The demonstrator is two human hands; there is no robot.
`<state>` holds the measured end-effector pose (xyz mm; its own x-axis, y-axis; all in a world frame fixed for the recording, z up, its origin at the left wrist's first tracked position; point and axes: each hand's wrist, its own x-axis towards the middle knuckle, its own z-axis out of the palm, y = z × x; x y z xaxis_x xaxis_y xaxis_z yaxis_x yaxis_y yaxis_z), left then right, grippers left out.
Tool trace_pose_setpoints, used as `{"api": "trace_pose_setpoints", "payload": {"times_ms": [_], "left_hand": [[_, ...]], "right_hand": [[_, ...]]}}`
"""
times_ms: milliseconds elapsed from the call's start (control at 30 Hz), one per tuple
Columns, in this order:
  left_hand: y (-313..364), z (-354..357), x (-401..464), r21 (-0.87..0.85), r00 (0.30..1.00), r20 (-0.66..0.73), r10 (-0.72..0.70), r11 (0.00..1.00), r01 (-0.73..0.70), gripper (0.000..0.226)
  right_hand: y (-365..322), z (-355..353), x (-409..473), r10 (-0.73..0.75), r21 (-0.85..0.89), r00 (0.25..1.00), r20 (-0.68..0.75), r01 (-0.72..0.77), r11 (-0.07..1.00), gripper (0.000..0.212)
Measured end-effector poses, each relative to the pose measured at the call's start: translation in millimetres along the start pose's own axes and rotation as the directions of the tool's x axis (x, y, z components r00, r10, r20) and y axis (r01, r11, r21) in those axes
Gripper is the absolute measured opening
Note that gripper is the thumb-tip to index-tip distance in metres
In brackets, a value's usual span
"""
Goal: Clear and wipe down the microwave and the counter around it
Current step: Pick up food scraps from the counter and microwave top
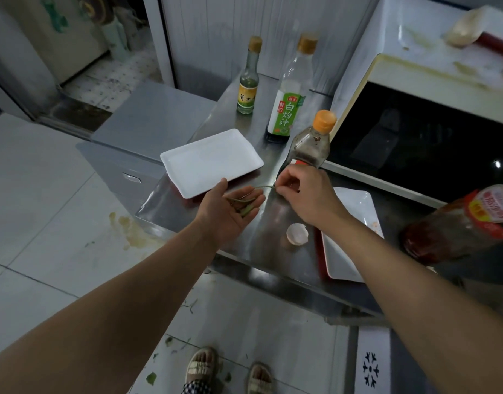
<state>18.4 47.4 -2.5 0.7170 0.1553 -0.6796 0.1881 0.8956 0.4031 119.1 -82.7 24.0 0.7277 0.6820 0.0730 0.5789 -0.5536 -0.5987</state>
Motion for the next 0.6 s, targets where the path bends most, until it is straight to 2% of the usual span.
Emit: {"api": "trace_pose_setpoints", "payload": {"times_ms": [167,367,467,600], "left_hand": [[1.6,19.0,-6.8,-0.011,0.999,0.041,0.009,1.000,-0.008,0.059],[0.9,24.5,-10.4,-0.030,0.997,0.076,0.018,0.999,-0.016,0.061],[-0.2,21.7,-7.9,-0.054,0.997,0.077,0.014,0.998,-0.010,0.058],[-2.7,14.8,-1.9,-0.065,0.997,0.075,0.001,0.998,0.004,0.055]], "right_hand": [[-21.5,-5.7,6.0,-0.068,-0.006,0.997,0.021,0.068,0.998,0.005],[-22.4,-5.4,4.0,-0.072,-0.014,0.997,0.032,0.073,0.997,0.006],[-8.6,-11.7,0.4,-0.018,-0.004,0.999,-0.031,0.018,1.000,0.008],[26.1,-19.5,-6.1,0.146,-0.044,0.982,-0.116,-0.152,0.987,0.015]]}}
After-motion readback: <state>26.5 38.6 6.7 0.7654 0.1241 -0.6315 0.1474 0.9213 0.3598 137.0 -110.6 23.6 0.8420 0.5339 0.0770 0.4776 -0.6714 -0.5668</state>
